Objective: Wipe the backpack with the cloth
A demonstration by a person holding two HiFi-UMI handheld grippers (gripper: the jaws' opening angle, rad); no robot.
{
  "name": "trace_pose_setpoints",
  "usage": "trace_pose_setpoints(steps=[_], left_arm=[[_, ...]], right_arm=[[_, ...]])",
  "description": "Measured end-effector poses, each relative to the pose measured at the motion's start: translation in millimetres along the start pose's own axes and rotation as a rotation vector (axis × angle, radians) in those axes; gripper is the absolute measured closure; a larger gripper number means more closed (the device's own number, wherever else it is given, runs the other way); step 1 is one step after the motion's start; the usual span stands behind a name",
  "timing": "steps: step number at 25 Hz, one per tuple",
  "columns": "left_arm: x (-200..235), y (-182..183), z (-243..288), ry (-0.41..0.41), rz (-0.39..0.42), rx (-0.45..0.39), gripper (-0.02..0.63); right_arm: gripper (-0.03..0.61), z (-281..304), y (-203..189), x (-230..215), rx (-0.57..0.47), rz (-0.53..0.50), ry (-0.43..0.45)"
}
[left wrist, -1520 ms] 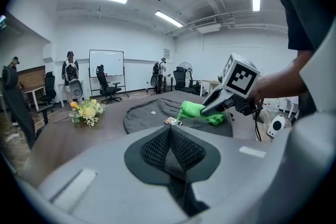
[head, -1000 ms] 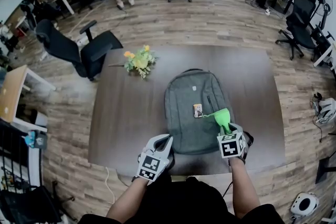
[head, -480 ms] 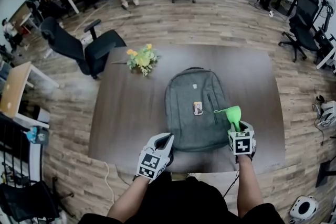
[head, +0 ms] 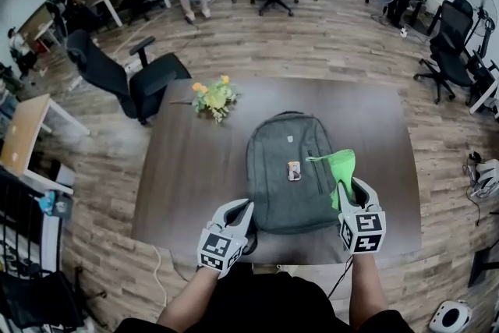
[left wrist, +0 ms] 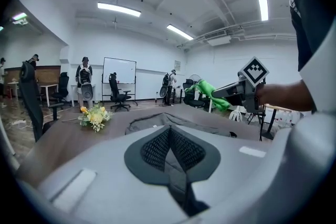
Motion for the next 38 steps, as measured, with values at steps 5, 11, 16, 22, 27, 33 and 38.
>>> trace_pose_setpoints(steps=[5, 11, 16, 22, 27, 33, 38], left_arm=[[13, 26, -5, 0.009, -0.028, -0.055, 0.595], [27, 55, -12, 0.014, -0.065, -0.113, 0.595], [34, 61, -17, 0.015, -0.054, -0.122, 0.595], [35, 65, -15, 0.009, -0.049, -0.117, 0.595], [37, 71, -16, 0.005, -0.040, -0.125, 0.595], [36, 75, -13, 0.022, 0.024, -0.133, 0.595], [34, 80, -11, 0.019, 0.024, -0.146, 0.595]], right_arm=[[0.476, -13, 38, 11, -0.151, 0.010, 0.010], [0.477, -36, 80, 34, -0.388, -0.031, 0.019], [0.479, -47, 99, 52, -0.512, -0.056, 0.018], [0.482, -46, 115, 54, -0.565, -0.079, 0.009], [0.485, -37, 119, 55, -0.539, -0.083, -0.006], [0.485, -27, 116, 53, -0.517, -0.081, 0.001], [0.485, -22, 112, 53, -0.505, -0.079, -0.001]])
Point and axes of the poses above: the fingertips, and each gripper's own axes: z forward along the fingers, x to its left, y out of its top, the point moved 4 cm from there along -z, backward along the fingers, and after that the axes turned 10 degrees about -z, right-handed, at the moved point
